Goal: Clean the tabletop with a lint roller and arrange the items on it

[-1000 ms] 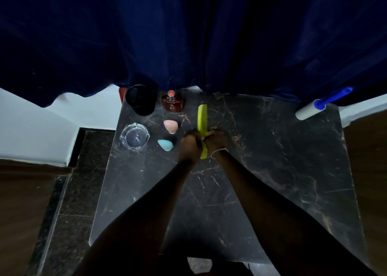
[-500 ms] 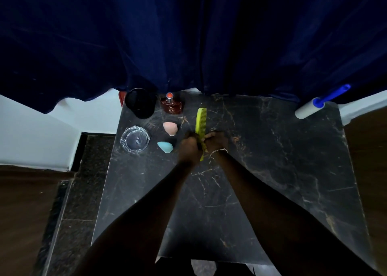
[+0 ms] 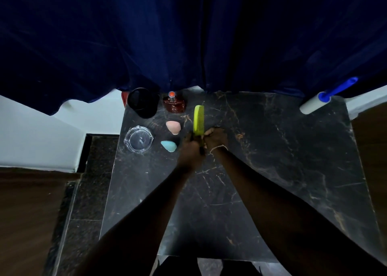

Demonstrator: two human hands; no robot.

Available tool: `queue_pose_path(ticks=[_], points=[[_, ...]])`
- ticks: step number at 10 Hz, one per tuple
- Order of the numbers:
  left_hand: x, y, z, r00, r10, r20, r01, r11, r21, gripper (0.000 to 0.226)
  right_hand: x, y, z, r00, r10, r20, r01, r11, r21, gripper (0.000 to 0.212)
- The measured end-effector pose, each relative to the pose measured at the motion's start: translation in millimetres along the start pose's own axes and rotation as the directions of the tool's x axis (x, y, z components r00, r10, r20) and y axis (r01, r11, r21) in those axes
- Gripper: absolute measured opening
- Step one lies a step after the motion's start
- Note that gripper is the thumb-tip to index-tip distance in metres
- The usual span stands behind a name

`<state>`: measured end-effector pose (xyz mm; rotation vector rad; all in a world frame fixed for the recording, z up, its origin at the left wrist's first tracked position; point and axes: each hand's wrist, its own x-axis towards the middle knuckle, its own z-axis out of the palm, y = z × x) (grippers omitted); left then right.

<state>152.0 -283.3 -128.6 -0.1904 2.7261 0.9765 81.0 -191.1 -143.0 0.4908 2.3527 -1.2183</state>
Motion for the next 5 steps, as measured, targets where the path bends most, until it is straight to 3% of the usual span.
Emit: queue_pose_path(ticks=[1,2,3,4,5], points=[[-3,-1,-2,1.000,0.024,0.020,-0.024,1.000,0.005,0.036,-2,0,0,1.000,-0.008,-0.002,0.008,1.000,-0.002,0.016],[-11,-2,-3,0.998,0.049,0.026,-0.050,0.999,0.018,0.037,-9,-1,-5,0.999,-0.038,-0.017,0.035,0.989,-0.147,0.018],[-21,-8,-3,0.996,0.086,0.025,-0.086,0.996,0.001,0.033,-18,2,-12,0.998,-0.064,-0.017,0.061,0.984,-0.166,0.019],[-38,-5,-10,0.994,0.108,0.004,-0.108,0.993,-0.055,0.038,-41,10,-27,0.985,-0.170,0.016,0.167,0.940,-0.297,0.025],[-56,-7,-12,0.988,0.136,-0.077,-0.145,0.981,-0.126,0.045,-69,32,-43,0.923,-0.384,0.001,0.351,0.842,-0.410,0.023]])
